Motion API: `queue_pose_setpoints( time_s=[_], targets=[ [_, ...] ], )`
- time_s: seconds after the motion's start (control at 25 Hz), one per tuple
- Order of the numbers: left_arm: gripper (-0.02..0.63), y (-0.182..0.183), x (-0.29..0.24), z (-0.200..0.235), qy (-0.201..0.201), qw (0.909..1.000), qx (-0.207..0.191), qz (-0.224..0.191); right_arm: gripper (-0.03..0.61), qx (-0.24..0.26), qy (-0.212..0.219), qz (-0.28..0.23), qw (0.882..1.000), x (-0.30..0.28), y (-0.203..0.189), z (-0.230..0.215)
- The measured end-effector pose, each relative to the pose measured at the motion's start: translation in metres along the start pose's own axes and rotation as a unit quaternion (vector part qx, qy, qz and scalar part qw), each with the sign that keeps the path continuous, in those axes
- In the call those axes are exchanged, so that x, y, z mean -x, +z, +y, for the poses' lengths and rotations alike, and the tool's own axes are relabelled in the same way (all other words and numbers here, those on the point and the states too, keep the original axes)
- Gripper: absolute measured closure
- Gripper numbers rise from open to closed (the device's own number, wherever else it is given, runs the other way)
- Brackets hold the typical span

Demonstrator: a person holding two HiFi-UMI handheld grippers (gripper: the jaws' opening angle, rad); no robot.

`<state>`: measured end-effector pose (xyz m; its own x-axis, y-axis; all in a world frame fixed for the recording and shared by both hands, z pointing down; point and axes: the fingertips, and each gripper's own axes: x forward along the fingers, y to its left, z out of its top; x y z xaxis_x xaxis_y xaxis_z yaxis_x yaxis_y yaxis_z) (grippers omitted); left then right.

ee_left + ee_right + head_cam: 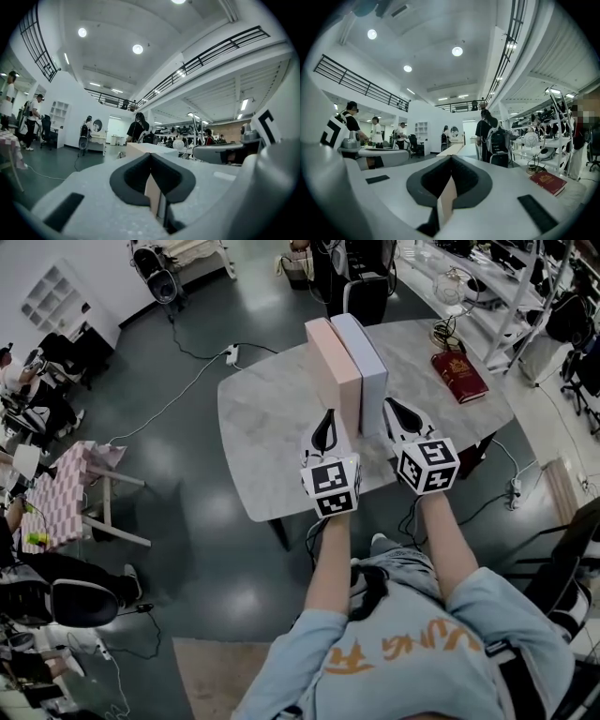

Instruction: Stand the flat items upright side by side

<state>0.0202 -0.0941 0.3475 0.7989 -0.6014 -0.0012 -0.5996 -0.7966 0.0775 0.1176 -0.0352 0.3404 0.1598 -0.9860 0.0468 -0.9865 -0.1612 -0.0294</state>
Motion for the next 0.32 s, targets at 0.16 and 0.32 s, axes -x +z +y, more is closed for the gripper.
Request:
queue_pose_setpoints(
  time_s=[0.16,0.32],
  targets=[
    [0.602,0.004,-0.002,-0.005,-0.003,1.0000,0.001,-0.004,0.577,0.012,0.000,0.002,1.000,0.000,0.005,-0.003],
    [0.602,0.001,0.005,-0.019,-0.005,1.0000,-0.002,-0.001,0.577,0.023,0.002,0.003,1.000,0.014,0.004,-0.004]
  ],
)
